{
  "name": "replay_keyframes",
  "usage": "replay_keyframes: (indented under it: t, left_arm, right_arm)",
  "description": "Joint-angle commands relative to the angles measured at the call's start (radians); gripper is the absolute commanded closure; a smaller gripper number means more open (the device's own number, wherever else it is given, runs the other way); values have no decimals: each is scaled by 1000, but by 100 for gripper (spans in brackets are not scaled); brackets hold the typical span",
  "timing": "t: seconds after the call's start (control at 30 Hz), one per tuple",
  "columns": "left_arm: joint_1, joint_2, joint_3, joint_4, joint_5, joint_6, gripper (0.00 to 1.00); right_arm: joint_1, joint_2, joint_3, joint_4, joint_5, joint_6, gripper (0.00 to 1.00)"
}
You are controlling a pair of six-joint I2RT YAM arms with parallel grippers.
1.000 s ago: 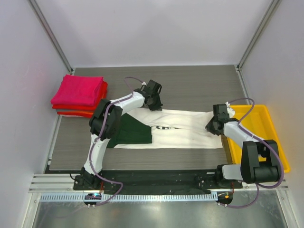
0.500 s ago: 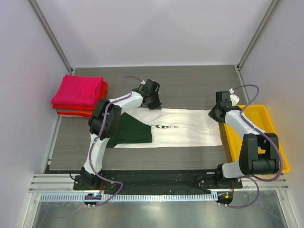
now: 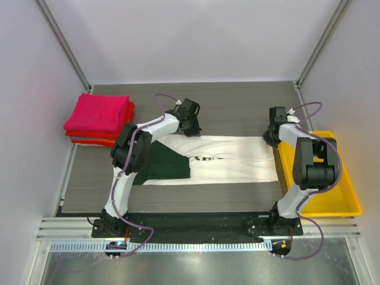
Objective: Fold and stack the t-shirts
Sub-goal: Fold the tshirt
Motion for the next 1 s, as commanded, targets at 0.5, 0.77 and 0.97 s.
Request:
replay_keyframes:
  t: [0.5, 0.77, 0.97]
  left_arm:
    - [20, -77, 117, -35, -40, 90, 80]
    - [11, -382, -60, -118, -178, 150, 100]
    - [11, -580, -306, -175, -238, 142, 100]
  right_arm:
    - [9, -79, 86, -12, 70, -23, 99]
    - [83, -242, 39, -14, -9, -62, 99]
    - [218, -319, -61, -49, -40, -100, 99]
